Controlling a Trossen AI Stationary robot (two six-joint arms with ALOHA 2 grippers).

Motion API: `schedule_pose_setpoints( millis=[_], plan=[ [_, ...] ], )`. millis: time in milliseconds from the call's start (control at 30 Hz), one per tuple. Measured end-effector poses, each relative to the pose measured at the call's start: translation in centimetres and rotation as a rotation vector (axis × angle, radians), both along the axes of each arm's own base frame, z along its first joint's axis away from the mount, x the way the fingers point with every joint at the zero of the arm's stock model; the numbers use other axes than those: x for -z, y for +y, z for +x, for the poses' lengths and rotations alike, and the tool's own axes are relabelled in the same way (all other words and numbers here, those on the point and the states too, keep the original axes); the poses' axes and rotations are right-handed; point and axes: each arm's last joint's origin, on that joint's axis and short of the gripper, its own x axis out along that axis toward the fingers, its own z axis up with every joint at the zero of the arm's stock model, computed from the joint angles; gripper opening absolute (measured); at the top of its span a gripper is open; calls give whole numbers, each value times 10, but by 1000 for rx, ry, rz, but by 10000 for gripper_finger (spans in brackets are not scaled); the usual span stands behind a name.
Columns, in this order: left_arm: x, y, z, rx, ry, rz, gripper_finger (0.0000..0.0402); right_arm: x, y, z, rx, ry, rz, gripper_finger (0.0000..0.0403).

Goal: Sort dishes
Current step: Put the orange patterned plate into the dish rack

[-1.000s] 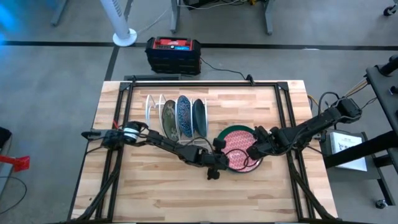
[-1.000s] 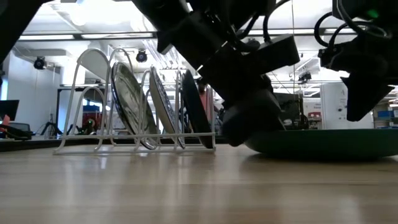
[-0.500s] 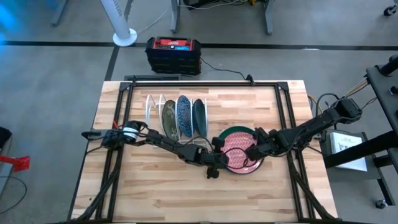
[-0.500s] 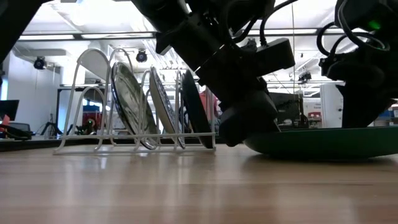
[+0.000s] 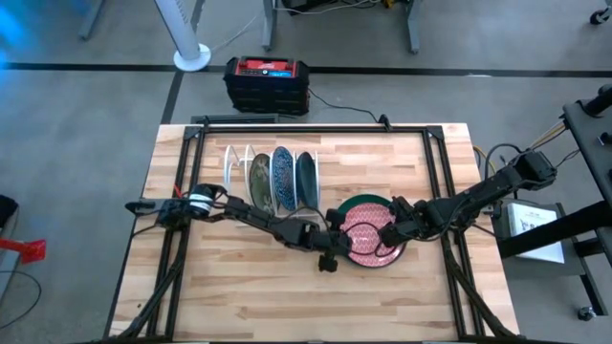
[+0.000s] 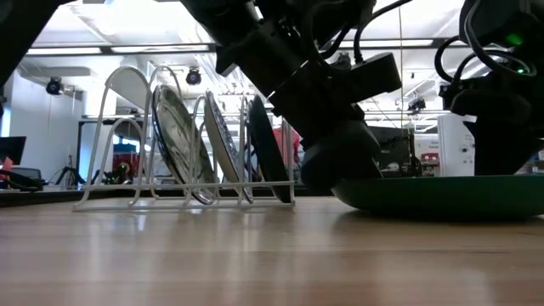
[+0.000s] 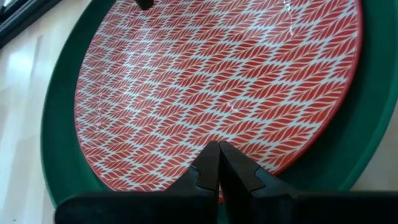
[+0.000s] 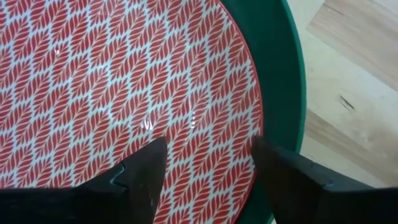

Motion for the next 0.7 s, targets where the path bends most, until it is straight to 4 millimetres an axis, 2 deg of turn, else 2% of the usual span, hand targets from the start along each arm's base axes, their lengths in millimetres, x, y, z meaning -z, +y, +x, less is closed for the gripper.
schedule_pose_setpoints(
  millis=[300,700],
  plan=[
    [1,5,0,-7,1,-12,0,-1,1,-1,-1,13,35,239],
    [2,5,0,-18,6,-21,0,-14,4,6,-27,12,60,246]
  ],
)
